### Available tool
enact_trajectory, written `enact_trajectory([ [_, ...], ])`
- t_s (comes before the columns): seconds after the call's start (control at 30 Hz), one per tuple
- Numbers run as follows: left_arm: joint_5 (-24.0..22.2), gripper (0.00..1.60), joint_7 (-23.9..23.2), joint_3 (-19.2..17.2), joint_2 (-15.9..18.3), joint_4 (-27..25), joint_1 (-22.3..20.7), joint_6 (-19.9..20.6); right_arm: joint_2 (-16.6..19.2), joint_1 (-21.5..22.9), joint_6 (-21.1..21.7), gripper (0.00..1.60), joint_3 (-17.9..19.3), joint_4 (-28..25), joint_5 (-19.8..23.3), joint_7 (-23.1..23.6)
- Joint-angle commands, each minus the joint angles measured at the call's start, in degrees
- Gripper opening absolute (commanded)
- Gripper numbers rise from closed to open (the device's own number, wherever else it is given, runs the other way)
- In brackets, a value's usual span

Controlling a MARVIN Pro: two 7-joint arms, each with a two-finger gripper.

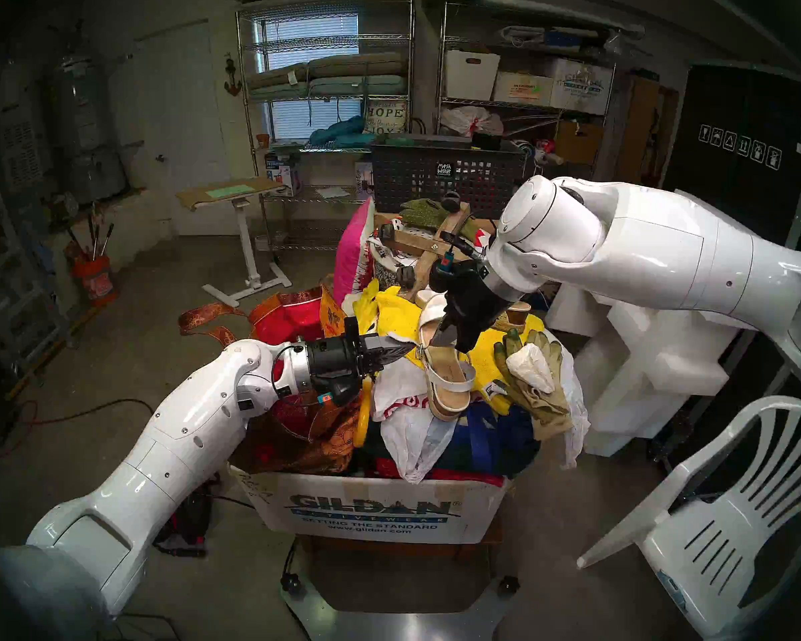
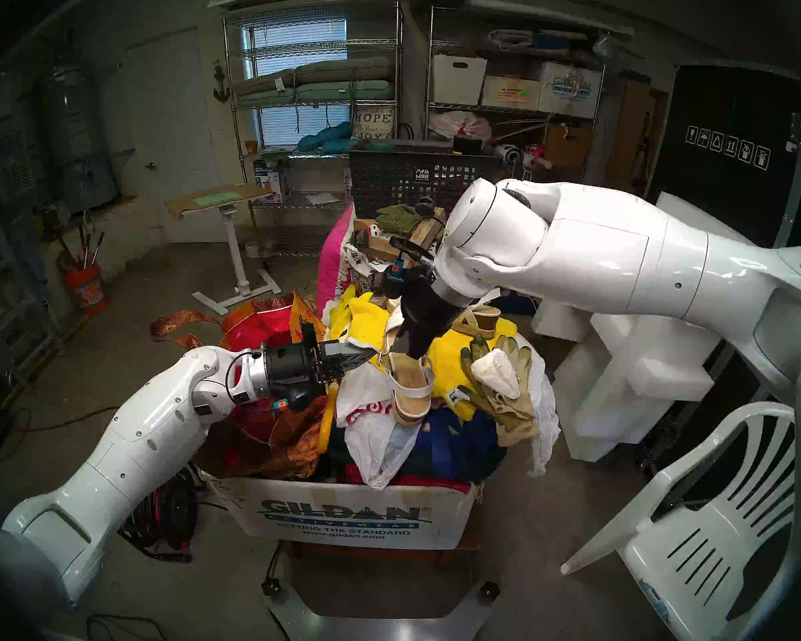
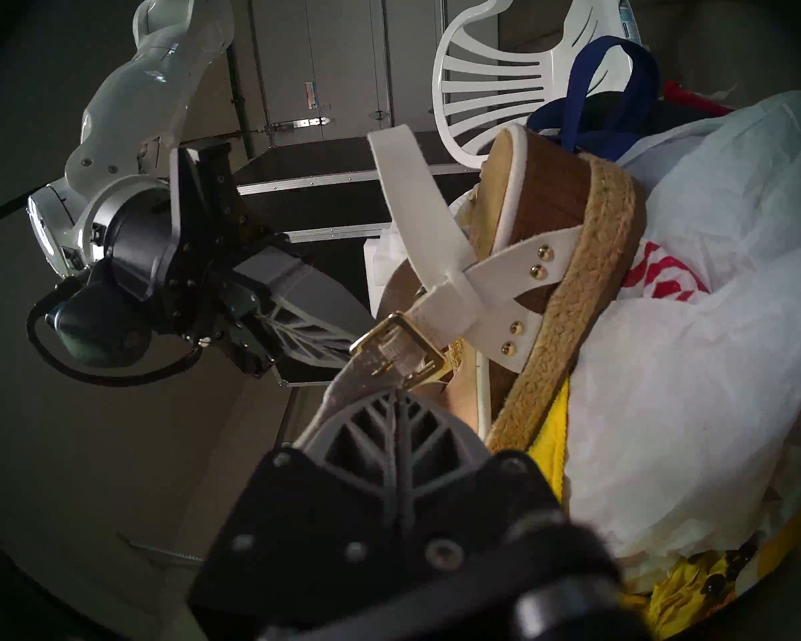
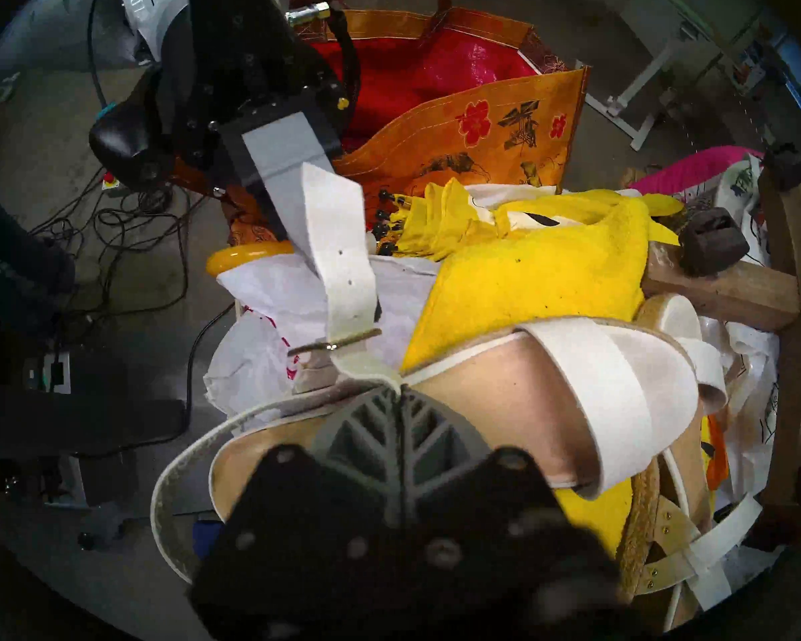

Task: Unbuckle a shoe

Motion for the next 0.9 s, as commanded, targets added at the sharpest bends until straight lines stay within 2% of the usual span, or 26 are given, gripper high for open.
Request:
enact_trajectory([
  [0.0, -9.31, 0.53, -7.02, -0.50, 2.73, -3.74, 1.27, 0.79, 1.01, 1.37, 0.59, 0.00, 1.28, -0.65, -0.06, -1.16],
  [0.07, -10.98, 0.58, -8.51, -0.82, 3.76, -4.77, 1.69, 1.32, 1.23, 1.41, 0.63, 0.00, 1.38, -0.78, -0.01, -1.30],
  [0.33, -17.86, 0.59, -11.90, -1.83, 5.26, -5.77, 2.59, 1.79, 1.53, 1.57, 0.81, 0.00, 1.65, -0.70, -0.39, -1.91],
  [0.4, -19.38, 0.67, -12.40, -1.66, 5.25, -6.37, 3.02, 1.82, 1.13, 1.53, 0.56, 0.00, 1.63, -0.34, -0.43, -1.52],
  [0.43, -19.79, 0.78, -12.75, -1.55, 5.31, -6.79, 3.24, 2.06, 0.96, 1.44, 0.57, 0.00, 1.67, -0.25, -0.42, -1.65],
  [0.63, -22.21, 0.77, -15.37, -0.72, 6.04, -8.89, 3.74, 2.78, 0.32, 1.04, 0.35, 0.00, 1.86, 0.18, -0.19, -1.87],
  [0.87, -22.71, 0.70, -15.83, -0.85, 4.38, -8.99, 3.84, 4.59, 0.09, 0.85, 0.57, 0.00, 2.06, -0.32, 0.32, -2.34],
])
